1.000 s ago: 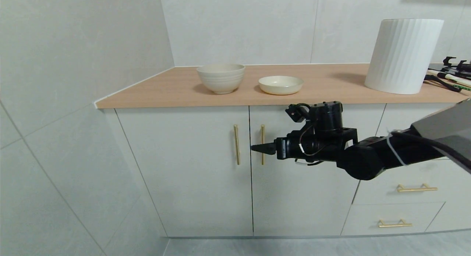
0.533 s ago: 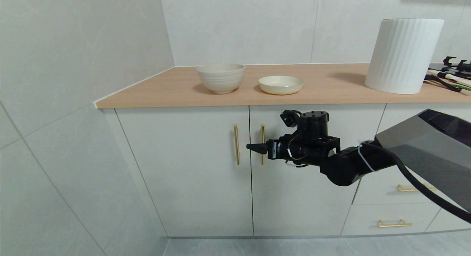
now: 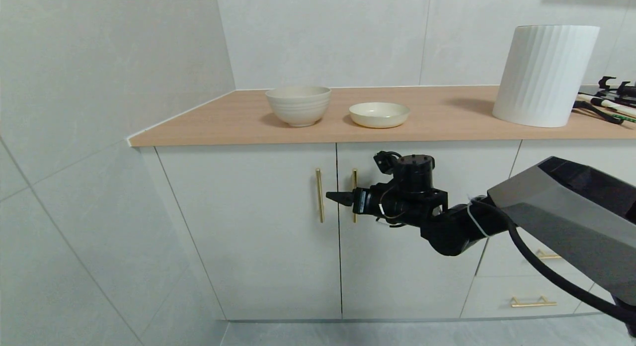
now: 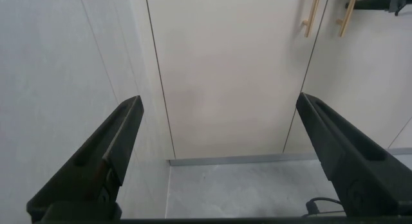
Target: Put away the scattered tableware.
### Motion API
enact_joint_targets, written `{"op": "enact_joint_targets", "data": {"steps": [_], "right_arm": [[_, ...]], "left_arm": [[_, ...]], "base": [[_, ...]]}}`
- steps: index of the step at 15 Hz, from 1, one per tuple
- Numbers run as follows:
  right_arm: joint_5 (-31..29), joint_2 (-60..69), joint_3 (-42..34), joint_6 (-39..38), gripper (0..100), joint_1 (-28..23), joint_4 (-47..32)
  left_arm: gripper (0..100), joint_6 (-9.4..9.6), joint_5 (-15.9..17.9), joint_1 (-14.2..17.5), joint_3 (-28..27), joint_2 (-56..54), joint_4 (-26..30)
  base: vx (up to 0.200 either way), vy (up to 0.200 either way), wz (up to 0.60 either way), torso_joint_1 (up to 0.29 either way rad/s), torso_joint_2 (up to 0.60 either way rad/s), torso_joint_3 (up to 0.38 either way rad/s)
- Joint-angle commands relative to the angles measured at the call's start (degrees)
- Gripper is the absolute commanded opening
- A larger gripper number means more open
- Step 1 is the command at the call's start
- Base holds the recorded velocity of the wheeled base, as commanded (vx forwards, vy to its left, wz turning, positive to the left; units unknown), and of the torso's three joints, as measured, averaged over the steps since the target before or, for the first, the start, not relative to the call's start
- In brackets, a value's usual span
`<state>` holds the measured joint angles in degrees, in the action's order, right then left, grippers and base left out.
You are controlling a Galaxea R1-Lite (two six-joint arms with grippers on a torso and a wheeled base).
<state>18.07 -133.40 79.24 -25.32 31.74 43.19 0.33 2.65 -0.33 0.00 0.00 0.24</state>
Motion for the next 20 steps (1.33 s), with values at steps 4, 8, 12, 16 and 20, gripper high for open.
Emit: {"op": "enact_joint_targets", "data": {"steps": [4,8,12,16,20], "right_arm": [[0.39,1.39,-2.07,-1.31,100,1.74,0.40],[5.84,5.43,-7.43,-1.31,100,2.18,0.49],[7.60,9.74,-13.41,-1.22,100,2.18,0.49],[14.80,19.14,-25.54,-1.22,100,2.09,0.49],[17.79,26.35,-35.29,-0.96,100,2.09,1.46]], "left_arm": [[100,0.02,-0.01,-0.02,0.00,0.00,0.02],[100,0.02,-0.01,-0.02,0.00,0.00,0.02],[100,0.02,-0.01,-0.02,0.00,0.00,0.02],[100,0.02,-0.01,-0.02,0.00,0.00,0.02],[100,0.02,-0.01,-0.02,0.00,0.00,0.02]], "base": [[0.000,0.000,0.00,0.000,0.00,0.000],[0.000,0.000,0.00,0.000,0.00,0.000],[0.000,0.000,0.00,0.000,0.00,0.000],[0.000,0.000,0.00,0.000,0.00,0.000],[0.000,0.000,0.00,0.000,0.00,0.000]]}}
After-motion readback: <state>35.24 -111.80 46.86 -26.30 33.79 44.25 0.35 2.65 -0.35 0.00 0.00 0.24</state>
